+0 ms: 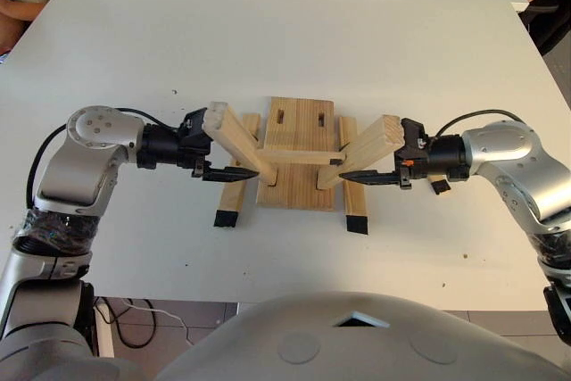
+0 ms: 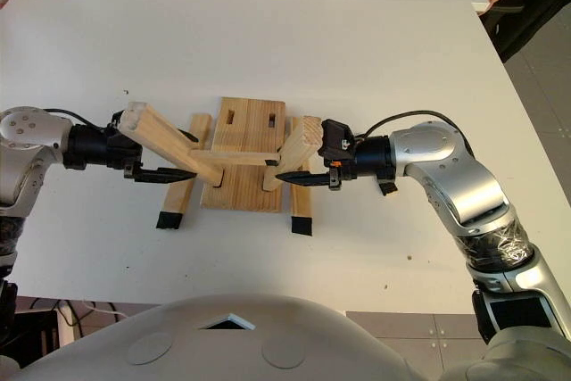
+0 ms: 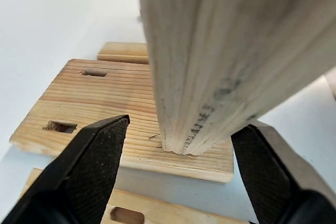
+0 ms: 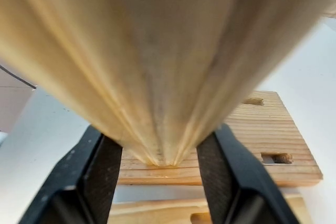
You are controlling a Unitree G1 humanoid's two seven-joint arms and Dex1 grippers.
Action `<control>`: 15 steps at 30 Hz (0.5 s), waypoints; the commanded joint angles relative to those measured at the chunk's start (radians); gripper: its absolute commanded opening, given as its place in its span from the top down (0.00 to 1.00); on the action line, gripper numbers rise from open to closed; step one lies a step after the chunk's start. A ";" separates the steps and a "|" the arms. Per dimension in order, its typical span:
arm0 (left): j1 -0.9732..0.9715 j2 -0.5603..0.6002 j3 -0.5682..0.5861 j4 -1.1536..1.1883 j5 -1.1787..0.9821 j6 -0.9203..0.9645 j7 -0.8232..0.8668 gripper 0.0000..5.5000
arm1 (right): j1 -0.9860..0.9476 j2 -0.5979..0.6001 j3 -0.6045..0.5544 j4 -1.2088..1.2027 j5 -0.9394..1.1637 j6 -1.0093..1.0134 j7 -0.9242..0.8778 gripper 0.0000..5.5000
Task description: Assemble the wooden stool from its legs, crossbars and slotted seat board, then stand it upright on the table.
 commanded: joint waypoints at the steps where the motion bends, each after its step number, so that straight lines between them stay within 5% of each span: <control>1: -0.036 -0.022 0.012 -0.093 -0.034 0.044 0.048 0.38 | 0.026 -0.016 0.076 0.001 -0.041 0.045 0.042 0.63; 15: 0.015 -0.062 -0.062 -0.207 -0.005 0.050 0.084 0.38 | -0.019 -0.003 0.176 0.045 -0.134 0.026 0.053 0.63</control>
